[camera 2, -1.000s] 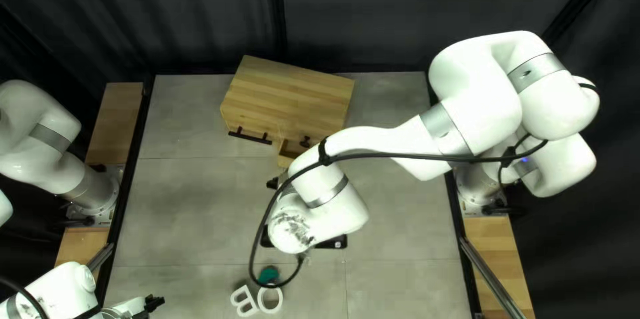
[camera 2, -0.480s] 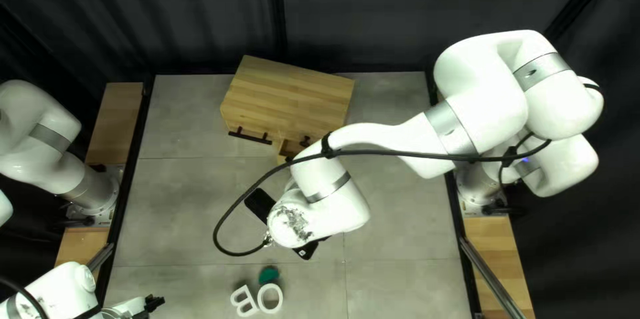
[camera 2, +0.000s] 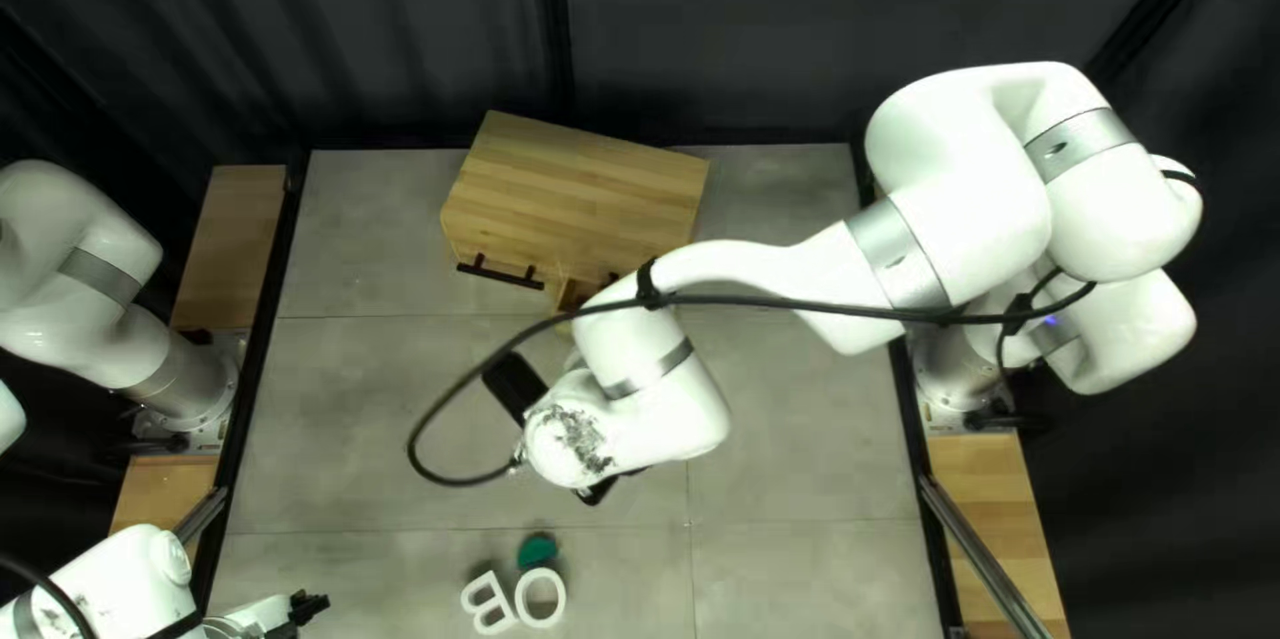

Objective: Open drawers and place objects into drawer and close

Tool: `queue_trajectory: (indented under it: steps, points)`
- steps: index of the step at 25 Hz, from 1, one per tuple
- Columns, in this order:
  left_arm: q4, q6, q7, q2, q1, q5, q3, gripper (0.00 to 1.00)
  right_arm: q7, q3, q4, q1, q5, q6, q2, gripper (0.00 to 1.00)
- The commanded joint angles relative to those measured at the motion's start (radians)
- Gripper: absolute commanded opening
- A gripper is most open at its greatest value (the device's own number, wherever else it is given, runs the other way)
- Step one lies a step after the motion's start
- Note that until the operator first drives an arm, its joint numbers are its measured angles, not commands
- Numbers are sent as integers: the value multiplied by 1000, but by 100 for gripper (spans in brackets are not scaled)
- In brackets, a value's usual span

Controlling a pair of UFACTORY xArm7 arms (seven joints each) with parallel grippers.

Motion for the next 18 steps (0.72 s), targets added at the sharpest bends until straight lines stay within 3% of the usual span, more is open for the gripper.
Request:
queue_trajectory:
  steps: [1,8,18]
  points:
    - [0,0,0,0,0,0,0,100,213,-25,-48,-27,115,-130,-6,100]
    - [0,0,0,0,0,0,0,100,370,-49,-251,-45,130,-393,-96,100]
    - [0,0,0,0,0,0,0,100,413,-85,-240,-79,110,-508,-3,100]
